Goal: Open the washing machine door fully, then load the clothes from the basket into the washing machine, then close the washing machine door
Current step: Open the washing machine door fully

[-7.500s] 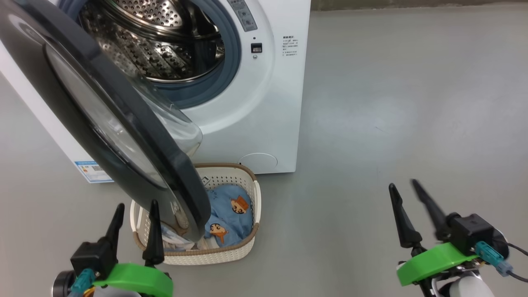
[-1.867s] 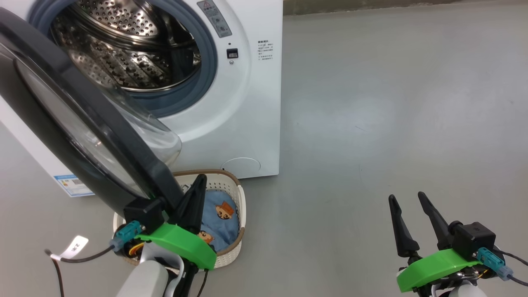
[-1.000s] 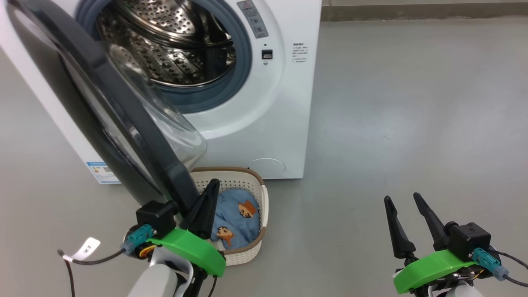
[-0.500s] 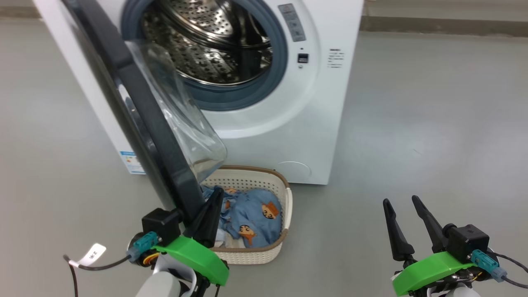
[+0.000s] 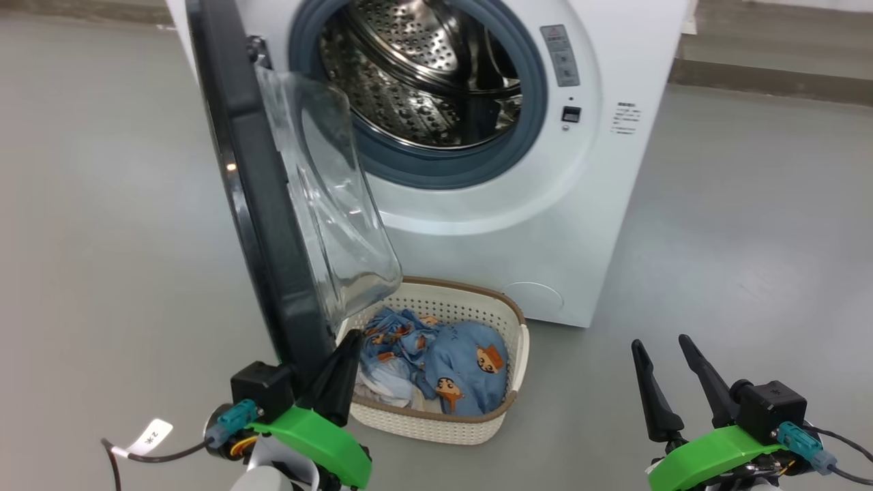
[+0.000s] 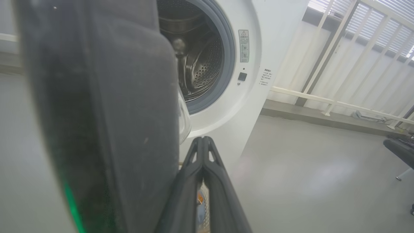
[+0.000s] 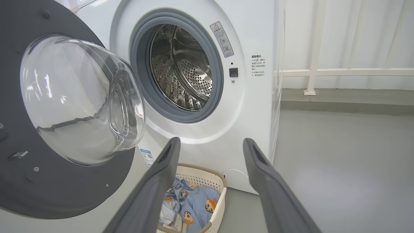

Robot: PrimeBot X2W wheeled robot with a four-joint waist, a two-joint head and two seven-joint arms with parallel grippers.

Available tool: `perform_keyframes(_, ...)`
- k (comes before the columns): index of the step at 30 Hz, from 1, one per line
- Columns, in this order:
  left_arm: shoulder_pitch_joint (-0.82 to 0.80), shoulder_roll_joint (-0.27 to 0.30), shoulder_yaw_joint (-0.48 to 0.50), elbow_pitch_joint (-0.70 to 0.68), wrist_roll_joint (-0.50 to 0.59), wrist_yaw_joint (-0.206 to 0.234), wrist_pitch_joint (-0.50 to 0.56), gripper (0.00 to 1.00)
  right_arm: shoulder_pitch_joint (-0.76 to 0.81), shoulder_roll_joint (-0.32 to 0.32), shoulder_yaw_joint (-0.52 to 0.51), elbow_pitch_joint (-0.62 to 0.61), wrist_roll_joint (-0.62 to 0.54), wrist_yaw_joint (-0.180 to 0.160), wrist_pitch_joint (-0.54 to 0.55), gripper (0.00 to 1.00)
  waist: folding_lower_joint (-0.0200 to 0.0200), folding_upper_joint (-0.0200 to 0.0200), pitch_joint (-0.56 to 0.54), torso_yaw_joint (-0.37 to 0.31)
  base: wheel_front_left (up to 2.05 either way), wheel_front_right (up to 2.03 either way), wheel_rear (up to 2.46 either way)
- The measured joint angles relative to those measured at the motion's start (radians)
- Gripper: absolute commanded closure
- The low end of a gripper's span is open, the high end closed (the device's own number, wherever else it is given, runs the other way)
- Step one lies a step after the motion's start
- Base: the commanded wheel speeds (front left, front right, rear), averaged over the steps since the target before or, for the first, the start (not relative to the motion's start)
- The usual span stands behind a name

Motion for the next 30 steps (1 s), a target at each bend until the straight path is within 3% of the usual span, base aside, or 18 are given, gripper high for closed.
perform_keyframes(15,0.02,0.011,0.072,0.0,0.01,0.006,0.0,1.0,0.0,0.0,0.009,0.001,0.016,0.0,0.0,0.0,0.0,0.0,-0.006,0.09,0.0,0.0,0.0)
perform_keyframes(30,0.036,0.041,0.223,-0.02,0.01,0.019,0.0,1.0,0.0,0.0,0.025,0.0,0.003,0.0,0.0,0.0,0.0,0.0,0.038,0.143,0.0,0.0,0.0)
